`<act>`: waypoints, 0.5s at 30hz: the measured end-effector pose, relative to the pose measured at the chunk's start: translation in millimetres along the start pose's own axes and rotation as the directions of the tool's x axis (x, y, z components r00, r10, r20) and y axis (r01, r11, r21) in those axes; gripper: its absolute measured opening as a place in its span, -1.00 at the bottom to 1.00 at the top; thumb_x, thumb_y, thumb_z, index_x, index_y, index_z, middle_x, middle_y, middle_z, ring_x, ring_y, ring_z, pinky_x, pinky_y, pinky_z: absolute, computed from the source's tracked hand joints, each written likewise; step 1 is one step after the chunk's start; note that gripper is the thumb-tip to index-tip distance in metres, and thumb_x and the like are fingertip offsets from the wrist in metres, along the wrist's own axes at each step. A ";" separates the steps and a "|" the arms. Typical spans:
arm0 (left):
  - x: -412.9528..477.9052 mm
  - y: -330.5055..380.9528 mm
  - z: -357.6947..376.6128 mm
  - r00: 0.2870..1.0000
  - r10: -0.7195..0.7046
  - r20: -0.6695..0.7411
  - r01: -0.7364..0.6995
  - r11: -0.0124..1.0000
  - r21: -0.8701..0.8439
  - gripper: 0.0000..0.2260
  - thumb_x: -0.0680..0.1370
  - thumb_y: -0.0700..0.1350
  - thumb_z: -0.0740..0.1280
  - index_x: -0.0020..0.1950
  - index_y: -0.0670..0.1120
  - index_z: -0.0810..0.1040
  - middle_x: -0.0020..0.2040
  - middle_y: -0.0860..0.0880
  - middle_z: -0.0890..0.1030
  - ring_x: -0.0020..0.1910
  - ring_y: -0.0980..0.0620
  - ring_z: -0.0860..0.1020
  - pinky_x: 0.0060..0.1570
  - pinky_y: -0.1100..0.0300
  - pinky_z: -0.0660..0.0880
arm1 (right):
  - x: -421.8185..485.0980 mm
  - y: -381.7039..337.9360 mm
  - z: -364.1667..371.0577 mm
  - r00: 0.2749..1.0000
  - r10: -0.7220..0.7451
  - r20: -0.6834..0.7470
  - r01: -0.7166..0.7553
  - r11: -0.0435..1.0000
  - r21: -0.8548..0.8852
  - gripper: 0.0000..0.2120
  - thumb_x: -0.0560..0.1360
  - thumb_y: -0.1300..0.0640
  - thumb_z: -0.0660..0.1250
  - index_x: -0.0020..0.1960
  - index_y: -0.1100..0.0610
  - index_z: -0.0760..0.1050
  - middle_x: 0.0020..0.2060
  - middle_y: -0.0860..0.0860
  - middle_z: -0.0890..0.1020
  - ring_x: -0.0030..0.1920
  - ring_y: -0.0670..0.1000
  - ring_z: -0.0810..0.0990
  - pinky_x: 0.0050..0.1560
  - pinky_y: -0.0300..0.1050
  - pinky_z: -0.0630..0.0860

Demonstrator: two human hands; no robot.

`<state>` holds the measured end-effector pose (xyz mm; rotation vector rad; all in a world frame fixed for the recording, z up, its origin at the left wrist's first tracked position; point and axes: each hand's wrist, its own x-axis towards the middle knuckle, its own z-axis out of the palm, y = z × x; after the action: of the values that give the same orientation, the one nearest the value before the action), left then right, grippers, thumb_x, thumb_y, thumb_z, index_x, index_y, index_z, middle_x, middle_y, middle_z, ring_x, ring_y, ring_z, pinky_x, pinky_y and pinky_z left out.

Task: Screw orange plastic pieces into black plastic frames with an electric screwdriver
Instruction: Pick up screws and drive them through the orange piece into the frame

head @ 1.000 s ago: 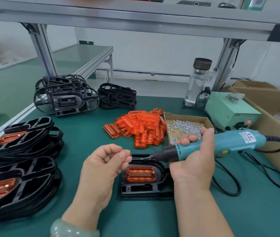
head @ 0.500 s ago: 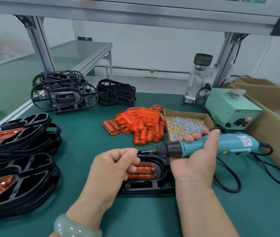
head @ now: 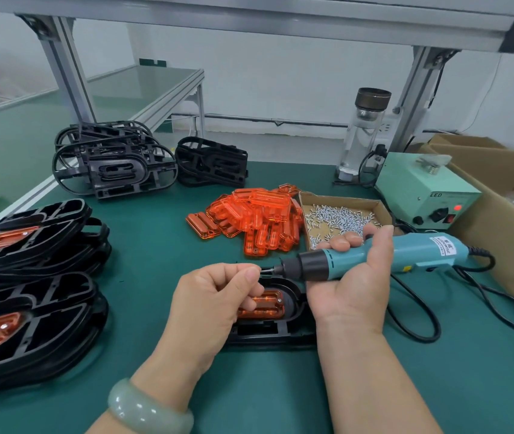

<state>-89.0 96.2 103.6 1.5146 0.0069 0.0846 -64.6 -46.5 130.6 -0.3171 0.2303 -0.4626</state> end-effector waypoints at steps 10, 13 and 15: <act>0.0 3.9 -3.7 0.998 0.038 0.050 -0.039 0.999 0.020 -0.95 0.40 -0.02 0.43 -0.25 0.08 0.70 -0.35 0.01 0.66 -0.48 0.22 0.49 -0.45 0.45 0.38 | -0.2 0.8 0.4 0.999 -0.014 0.052 0.015 1.000 -0.008 -0.85 0.54 -0.03 0.33 -0.11 0.02 0.44 -0.43 -0.11 0.44 -0.48 -0.13 0.41 -0.35 -0.29 0.42; 4.5 4.2 -16.8 0.997 0.075 0.000 -0.074 0.992 0.102 -0.92 0.41 -0.04 0.45 -0.21 0.15 0.69 -0.29 0.04 0.68 -0.44 0.26 0.49 -0.39 0.49 0.39 | 2.5 -2.5 -0.3 0.998 -0.043 0.046 0.045 0.998 -0.053 -0.84 0.56 -0.02 0.33 -0.13 0.02 0.43 -0.42 -0.11 0.44 -0.47 -0.13 0.41 -0.35 -0.29 0.43; 8.8 2.2 -31.1 0.991 0.128 -0.035 -0.109 0.935 0.337 -0.81 0.46 -0.15 0.43 -0.22 0.17 0.66 -0.28 0.21 0.66 -0.36 0.33 0.53 -0.33 0.58 0.35 | 4.4 -6.2 0.2 0.997 -0.066 0.030 0.069 0.992 -0.101 -0.83 0.57 -0.01 0.33 -0.13 0.02 0.40 -0.43 -0.12 0.45 -0.48 -0.14 0.42 -0.36 -0.28 0.44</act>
<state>-82.1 127.9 104.4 1.8531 -0.0262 0.2333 -63.2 -53.8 132.4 -0.4320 0.2177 -0.5138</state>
